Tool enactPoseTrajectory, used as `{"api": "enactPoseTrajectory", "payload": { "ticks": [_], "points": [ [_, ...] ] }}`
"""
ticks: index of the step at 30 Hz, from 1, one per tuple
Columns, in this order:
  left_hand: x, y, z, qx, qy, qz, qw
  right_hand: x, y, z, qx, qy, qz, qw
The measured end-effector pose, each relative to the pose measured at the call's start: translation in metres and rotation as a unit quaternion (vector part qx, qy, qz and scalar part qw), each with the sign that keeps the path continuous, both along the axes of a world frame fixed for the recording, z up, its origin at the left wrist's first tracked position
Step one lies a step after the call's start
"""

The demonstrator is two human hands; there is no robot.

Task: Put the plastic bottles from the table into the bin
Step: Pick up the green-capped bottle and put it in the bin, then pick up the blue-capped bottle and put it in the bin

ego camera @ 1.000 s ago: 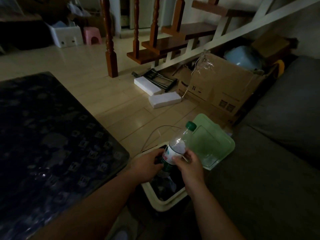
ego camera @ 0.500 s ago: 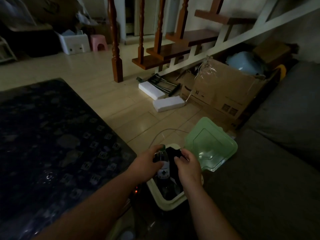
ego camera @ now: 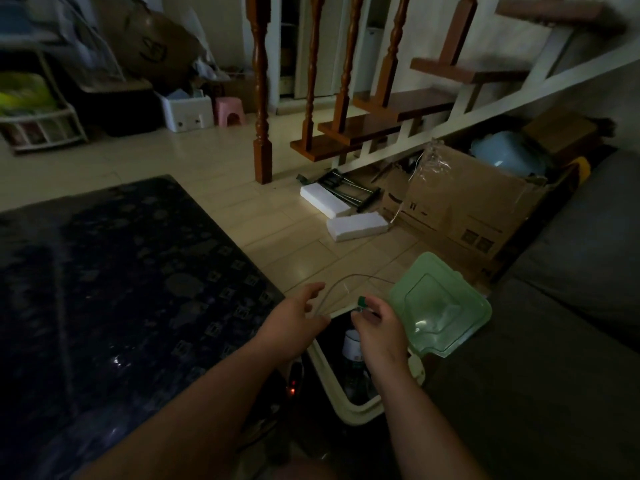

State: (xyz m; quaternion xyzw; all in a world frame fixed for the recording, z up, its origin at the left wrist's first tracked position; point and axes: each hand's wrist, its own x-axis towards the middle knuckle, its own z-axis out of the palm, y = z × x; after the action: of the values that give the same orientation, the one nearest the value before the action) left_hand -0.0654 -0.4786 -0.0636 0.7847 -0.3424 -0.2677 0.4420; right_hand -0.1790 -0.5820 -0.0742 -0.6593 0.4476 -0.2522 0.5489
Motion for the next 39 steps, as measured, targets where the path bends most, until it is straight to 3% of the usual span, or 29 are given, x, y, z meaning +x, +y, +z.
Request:
{"api": "enactPoseTrajectory", "payload": {
  "ticks": [24, 39],
  "points": [
    [0.021, 0.18, 0.125, -0.128, -0.09, 0.155, 0.975, 0.064, 0.134, 0.129, -0.111, -0.151, 0.128, 0.974],
    [0.031, 0.337, 0.125, -0.143, -0.098, 0.272, 0.947, 0.117, 0.261, 0.123, -0.1, -0.178, 0.234, 0.951]
  ]
}}
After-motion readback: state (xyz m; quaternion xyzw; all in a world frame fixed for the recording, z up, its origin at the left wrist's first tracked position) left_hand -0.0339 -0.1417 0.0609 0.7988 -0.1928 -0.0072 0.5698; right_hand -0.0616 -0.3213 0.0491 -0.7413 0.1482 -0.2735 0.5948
